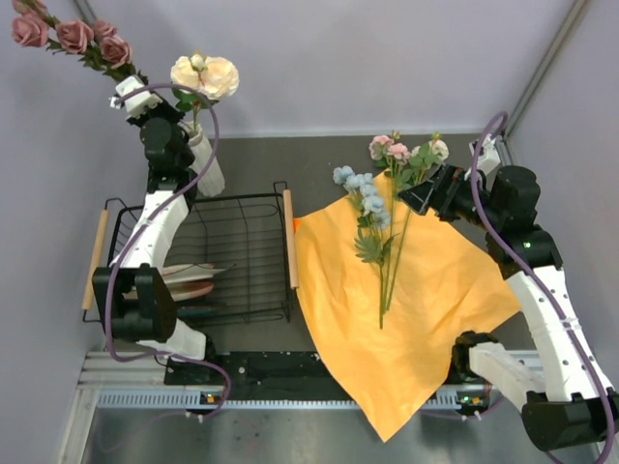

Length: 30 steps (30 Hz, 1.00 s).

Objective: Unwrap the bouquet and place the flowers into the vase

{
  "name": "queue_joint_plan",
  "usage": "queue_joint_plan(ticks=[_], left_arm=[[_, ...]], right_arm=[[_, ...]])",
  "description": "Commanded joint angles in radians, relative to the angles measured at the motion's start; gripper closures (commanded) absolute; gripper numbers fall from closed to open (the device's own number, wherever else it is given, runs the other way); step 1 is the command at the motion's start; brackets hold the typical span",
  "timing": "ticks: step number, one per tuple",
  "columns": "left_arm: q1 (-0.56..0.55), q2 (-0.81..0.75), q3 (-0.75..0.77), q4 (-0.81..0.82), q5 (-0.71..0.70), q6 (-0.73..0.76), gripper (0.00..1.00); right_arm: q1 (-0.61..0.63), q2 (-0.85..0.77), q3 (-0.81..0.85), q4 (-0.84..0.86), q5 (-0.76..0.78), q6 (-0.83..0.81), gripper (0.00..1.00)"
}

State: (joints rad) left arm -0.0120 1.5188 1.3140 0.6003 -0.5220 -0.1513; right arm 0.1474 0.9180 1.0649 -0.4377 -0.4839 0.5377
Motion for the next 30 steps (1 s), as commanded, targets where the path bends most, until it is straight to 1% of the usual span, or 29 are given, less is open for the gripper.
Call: queue_joint_plan(ticks=[1, 9, 15, 18, 20, 24, 25, 26, 27, 28, 30], left_arm=[[0.003, -0.029, -0.087, 0.145, 0.007, -0.001, 1.00], [0.004, 0.004, -0.162, 0.191, 0.036, 0.007, 1.00], [0.004, 0.050, -0.176, 0.185, 0.080, 0.001, 1.00], [0.004, 0.060, -0.183, 0.182, 0.091, -0.005, 0.94], [0.004, 0.064, -0.188, 0.173, 0.083, -0.011, 0.78], [0.004, 0.032, -0.211, 0.151, 0.092, -0.017, 0.55], [0.004, 0.024, -0.219, 0.144, 0.096, -0.017, 0.46], [0.003, 0.015, -0.220, 0.132, 0.099, -0.025, 0.44], [0.004, -0.006, -0.223, 0.101, 0.103, -0.031, 0.39], [0.004, -0.018, -0.229, 0.086, 0.108, -0.039, 0.37], [0.004, -0.057, -0.236, 0.032, 0.144, -0.054, 0.19]], right_arm=[[-0.008, -0.001, 0.006, 0.022, -0.016, -0.018, 0.06], [-0.006, -0.004, 0.000, 0.021, -0.021, -0.012, 0.06], [-0.008, -0.004, -0.008, 0.019, -0.025, -0.007, 0.06], [-0.008, -0.008, -0.017, 0.017, -0.032, -0.002, 0.06], [-0.008, -0.005, -0.025, 0.017, -0.033, 0.001, 0.06], [-0.009, 0.001, -0.043, 0.019, -0.039, 0.001, 0.06], [-0.008, 0.001, -0.045, 0.017, -0.042, 0.004, 0.06], [-0.006, 0.004, -0.048, 0.019, -0.045, 0.004, 0.06], [-0.008, 0.007, -0.052, 0.019, -0.047, 0.004, 0.06], [-0.008, 0.007, -0.055, 0.019, -0.048, 0.005, 0.06], [-0.008, 0.012, -0.060, 0.017, -0.053, 0.007, 0.06]])
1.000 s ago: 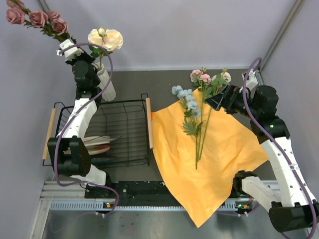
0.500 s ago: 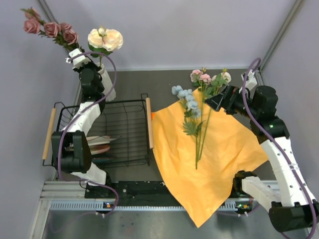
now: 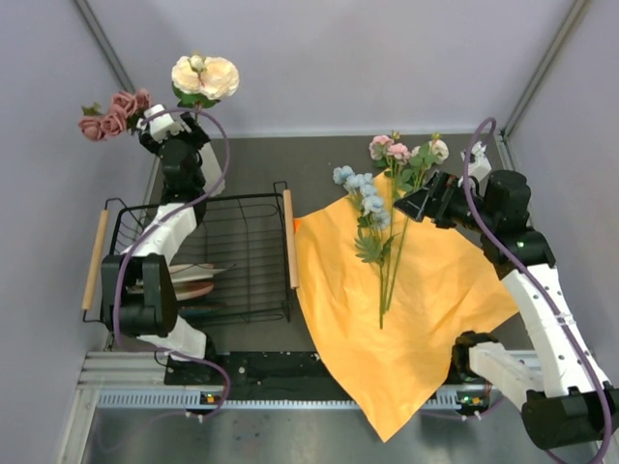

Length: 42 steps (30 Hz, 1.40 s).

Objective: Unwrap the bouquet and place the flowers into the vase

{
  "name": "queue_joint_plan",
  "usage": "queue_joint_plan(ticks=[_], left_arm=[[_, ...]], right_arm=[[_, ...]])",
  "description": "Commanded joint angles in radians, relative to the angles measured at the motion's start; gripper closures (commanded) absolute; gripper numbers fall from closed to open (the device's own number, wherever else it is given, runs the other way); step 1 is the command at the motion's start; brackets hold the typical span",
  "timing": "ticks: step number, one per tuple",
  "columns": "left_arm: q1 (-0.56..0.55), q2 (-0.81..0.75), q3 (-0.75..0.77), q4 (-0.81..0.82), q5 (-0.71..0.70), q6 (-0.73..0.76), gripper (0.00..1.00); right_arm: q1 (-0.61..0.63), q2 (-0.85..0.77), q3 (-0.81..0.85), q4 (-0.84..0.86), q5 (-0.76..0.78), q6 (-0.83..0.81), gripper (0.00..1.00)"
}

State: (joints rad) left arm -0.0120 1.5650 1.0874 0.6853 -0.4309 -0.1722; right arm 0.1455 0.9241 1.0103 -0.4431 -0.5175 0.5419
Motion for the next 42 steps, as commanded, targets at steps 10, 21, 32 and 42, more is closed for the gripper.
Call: queue_joint_plan(ticks=[10, 21, 32, 42], left_arm=[[0.004, -0.137, 0.196, -0.577, 0.216, -0.110, 0.09], [0.004, -0.148, 0.304, -0.865, 0.195, -0.109, 0.22], [0.069, -0.050, 0.464, -1.078, 0.506, -0.157, 0.11], [0.067, -0.324, 0.122, -0.995, 0.714, -0.250, 0.01]], right_arm=[[-0.006, -0.001, -0.035, 0.018, -0.047, 0.012, 0.06], [-0.006, -0.022, -0.053, 0.000, -0.052, 0.000, 0.06], [-0.006, 0.013, -0.064, 0.000, -0.065, -0.010, 0.06], [-0.004, 0.059, -0.096, -0.002, -0.081, -0.028, 0.07]])
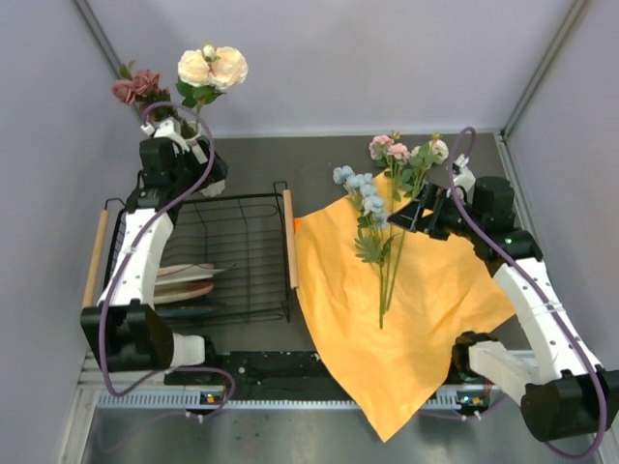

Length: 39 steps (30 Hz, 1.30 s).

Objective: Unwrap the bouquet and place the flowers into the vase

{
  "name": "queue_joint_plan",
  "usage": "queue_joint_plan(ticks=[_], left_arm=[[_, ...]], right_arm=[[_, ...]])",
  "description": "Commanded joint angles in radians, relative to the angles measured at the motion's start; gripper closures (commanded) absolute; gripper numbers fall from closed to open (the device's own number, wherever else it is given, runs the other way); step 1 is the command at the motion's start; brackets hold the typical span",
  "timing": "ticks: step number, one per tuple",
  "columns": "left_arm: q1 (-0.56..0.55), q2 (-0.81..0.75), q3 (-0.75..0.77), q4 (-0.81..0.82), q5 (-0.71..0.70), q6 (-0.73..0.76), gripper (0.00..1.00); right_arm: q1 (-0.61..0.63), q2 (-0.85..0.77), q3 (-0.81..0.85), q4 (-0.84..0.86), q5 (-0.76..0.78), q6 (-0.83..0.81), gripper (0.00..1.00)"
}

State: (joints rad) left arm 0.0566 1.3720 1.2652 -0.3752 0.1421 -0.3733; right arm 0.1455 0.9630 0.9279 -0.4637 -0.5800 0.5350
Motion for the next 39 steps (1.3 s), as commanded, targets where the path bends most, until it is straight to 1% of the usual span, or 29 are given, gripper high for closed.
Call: queue_joint_plan(ticks=[1, 4, 5, 7, 8, 10, 11, 13, 14, 15, 16, 17, 19, 20, 21, 23, 24, 27, 28, 30, 31, 32, 34, 35, 39], left_arm=[[-0.001, -0.145, -0.072, 0.070, 0.183, -0.062, 0.01], [-0.038, -0.195, -0.148, 0.123, 0.301, -0.107, 0.02], [-0.081, -0.217, -0.164, 0.134, 0.326, -0.116, 0.02], [-0.132, -0.238, -0.194, 0.165, 0.359, -0.124, 0.03], [-0.197, -0.257, -0.199, 0.174, 0.366, -0.124, 0.03], [-0.273, -0.271, -0.201, 0.191, 0.364, -0.119, 0.05], [-0.343, -0.284, -0.202, 0.200, 0.364, -0.118, 0.05], [-0.409, -0.300, -0.220, 0.225, 0.353, -0.125, 0.05], [-0.466, -0.312, -0.233, 0.269, 0.356, -0.148, 0.05], [-0.489, -0.315, -0.259, 0.291, 0.366, -0.165, 0.06], [-0.512, -0.320, -0.271, 0.315, 0.367, -0.182, 0.07], [-0.558, -0.318, -0.283, 0.355, 0.370, -0.212, 0.07], [-0.603, -0.309, -0.296, 0.366, 0.373, -0.225, 0.08], [-0.650, -0.294, -0.293, 0.366, 0.361, -0.222, 0.09], [-0.672, -0.283, -0.279, 0.396, 0.358, -0.217, 0.09], [-0.730, -0.242, -0.260, 0.397, 0.363, -0.197, 0.11], [-0.747, -0.228, -0.239, 0.397, 0.364, -0.190, 0.11], [-0.797, -0.176, -0.207, 0.394, 0.361, -0.191, 0.13], [-0.807, -0.160, -0.199, 0.395, 0.361, -0.197, 0.13], [-0.824, -0.148, -0.184, 0.395, 0.367, -0.202, 0.14], [-0.828, -0.145, -0.181, 0.394, 0.369, -0.197, 0.14], [-0.831, -0.145, -0.179, 0.391, 0.369, -0.196, 0.14], [-0.833, -0.154, -0.178, 0.378, 0.360, -0.185, 0.14], [-0.833, -0.156, -0.178, 0.380, 0.353, -0.181, 0.14], [-0.833, -0.159, -0.167, 0.317, 0.338, -0.156, 0.15]], right_arm=[[-0.004, 0.023, -0.017, 0.017, -0.014, -0.017, 0.07], [-0.006, 0.037, -0.027, 0.019, 0.012, -0.017, 0.09], [-0.004, 0.042, -0.031, 0.017, 0.019, -0.017, 0.10], [-0.004, 0.052, -0.035, 0.017, 0.045, -0.020, 0.11], [-0.004, 0.055, -0.043, 0.017, 0.055, -0.020, 0.12], [-0.006, 0.063, -0.052, 0.017, 0.100, -0.020, 0.14], [-0.006, 0.075, -0.058, 0.017, 0.114, -0.021, 0.14], [-0.006, 0.091, -0.066, 0.017, 0.152, -0.023, 0.17], [-0.004, 0.108, -0.075, 0.019, 0.161, -0.026, 0.19], [-0.006, 0.118, -0.075, 0.020, 0.183, -0.026, 0.23], [-0.004, 0.131, -0.077, 0.023, 0.199, -0.024, 0.24], [-0.006, 0.144, -0.074, 0.023, 0.222, -0.018, 0.25], [-0.027, 0.175, -0.067, 0.037, 0.287, 0.014, 0.28], [-0.041, 0.186, -0.067, 0.058, 0.296, 0.031, 0.30], [-0.053, 0.212, -0.070, 0.081, 0.299, 0.048, 0.36], [-0.090, 0.247, -0.058, 0.144, 0.299, 0.092, 0.41], [-0.102, 0.303, -0.048, 0.157, 0.304, 0.108, 0.42], [-0.126, 0.406, 0.024, 0.198, 0.322, 0.112, 0.42], [-0.130, 0.487, 0.050, 0.200, 0.322, 0.109, 0.42], [-0.141, 0.563, 0.130, 0.207, 0.319, 0.099, 0.45], [-0.141, 0.636, 0.179, 0.211, 0.319, 0.094, 0.46], [-0.168, 0.667, 0.204, 0.209, 0.313, 0.091, 0.52], [-0.179, 0.733, 0.242, 0.229, 0.287, 0.076, 0.54], [-0.179, 0.794, 0.279, 0.234, 0.263, 0.069, 0.55], [-0.179, 0.899, 0.333, 0.260, 0.198, 0.048, 0.61]])
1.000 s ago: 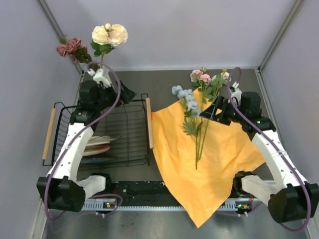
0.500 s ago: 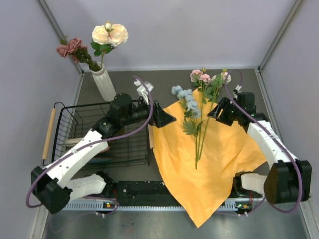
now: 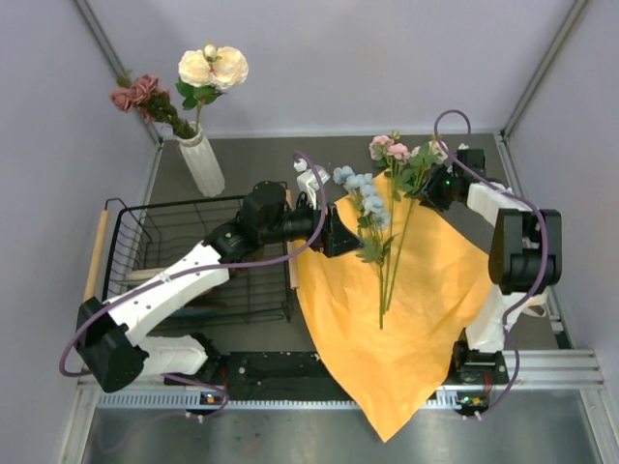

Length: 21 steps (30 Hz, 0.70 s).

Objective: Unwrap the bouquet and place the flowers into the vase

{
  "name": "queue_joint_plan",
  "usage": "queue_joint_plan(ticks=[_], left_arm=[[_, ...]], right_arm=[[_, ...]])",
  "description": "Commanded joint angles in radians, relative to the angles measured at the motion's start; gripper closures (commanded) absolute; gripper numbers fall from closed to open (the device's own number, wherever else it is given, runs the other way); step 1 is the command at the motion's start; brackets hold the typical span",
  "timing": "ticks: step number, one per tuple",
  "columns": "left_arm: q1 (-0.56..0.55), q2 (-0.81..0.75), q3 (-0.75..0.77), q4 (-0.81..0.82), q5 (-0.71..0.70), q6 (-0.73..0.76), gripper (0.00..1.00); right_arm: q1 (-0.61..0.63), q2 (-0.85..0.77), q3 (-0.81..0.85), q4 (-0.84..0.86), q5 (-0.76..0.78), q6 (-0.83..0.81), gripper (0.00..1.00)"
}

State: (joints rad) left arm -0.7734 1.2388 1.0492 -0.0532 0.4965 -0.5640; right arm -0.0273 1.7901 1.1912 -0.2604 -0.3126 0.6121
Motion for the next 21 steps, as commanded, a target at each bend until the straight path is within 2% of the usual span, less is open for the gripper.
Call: queue_joint_plan(ticks=[1, 5, 13, 14, 21], left_arm=[[-0.003, -0.027, 0.052, -0.013, -0.016, 0.042, 0.15], [-0.003, -0.027, 0.063, -0.023, -0.019, 0.053, 0.16], [-0.003, 0.007, 0.103, -0.034, -0.007, 0.055, 0.18], [-0.003, 0.010, 0.106, -0.033, -0.006, 0.053, 0.19], [-0.003, 0.008, 0.109, -0.036, -0.007, 0.049, 0.20]], right_arm=[[-0.005, 0.086, 0.077, 0.070, -0.074, -0.031, 0.62], [-0.006, 0.127, 0.099, 0.082, -0.100, -0.046, 0.71], [-0.006, 0.187, 0.097, 0.067, -0.094, -0.046, 0.73], [-0.006, 0.189, 0.096, 0.069, -0.094, -0.045, 0.78], [-0.006, 0.163, 0.107, 0.061, -0.076, -0.060, 0.96]])
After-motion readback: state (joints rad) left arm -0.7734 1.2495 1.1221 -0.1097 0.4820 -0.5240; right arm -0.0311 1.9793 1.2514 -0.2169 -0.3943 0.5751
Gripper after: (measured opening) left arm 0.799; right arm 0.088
